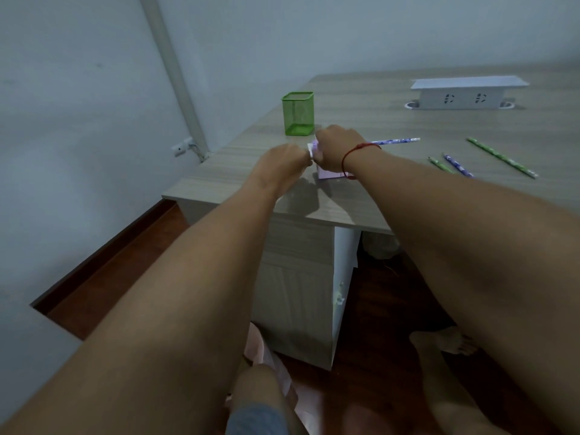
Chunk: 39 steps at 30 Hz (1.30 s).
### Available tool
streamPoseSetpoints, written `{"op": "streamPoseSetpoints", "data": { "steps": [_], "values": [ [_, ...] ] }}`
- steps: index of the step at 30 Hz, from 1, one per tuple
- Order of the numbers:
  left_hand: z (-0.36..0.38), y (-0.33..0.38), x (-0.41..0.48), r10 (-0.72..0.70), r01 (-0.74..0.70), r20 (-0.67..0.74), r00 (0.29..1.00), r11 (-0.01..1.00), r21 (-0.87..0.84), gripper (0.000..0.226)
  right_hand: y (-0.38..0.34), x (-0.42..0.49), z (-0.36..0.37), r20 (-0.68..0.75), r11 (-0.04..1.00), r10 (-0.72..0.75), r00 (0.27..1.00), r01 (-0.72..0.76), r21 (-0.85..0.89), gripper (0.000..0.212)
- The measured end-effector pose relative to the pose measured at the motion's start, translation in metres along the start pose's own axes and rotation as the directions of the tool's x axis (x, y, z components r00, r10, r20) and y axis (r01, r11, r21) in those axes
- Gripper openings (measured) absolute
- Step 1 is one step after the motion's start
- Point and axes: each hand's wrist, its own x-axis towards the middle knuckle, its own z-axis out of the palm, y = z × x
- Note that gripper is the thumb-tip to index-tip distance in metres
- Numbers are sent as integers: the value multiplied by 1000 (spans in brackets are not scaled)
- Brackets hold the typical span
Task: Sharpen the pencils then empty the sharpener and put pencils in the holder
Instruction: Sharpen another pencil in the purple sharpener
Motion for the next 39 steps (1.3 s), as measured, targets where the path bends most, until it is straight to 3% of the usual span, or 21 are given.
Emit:
{"op": "streamPoseSetpoints", "data": {
  "steps": [7,15,23,26,30,39],
  "values": [
    [20,8,-1,-122,107,251,960,992,70,25,2,-1,-1,32,998,-59,998,58,34,38],
    [26,-27,29,-57,103,384,921,989,-101,29,5,0,10,-12,993,-95,995,96,74,39],
    [33,-38,45,32,-39,252,967,999,20,24,10,7,10,6,997,-61,998,60,51,39],
    [22,-39,57,40,-45,132,991,998,39,23,13,6,8,13,997,-40,999,39,63,38],
    [6,-38,63,71,-72,42,997,997,26,26,12,4,5,41,999,-7,999,5,41,36],
    [-2,-23,40,-8,-7,-143,990,995,-102,25,10,10,-6,9,1000,17,1000,-17,-2,39]
  ]
}}
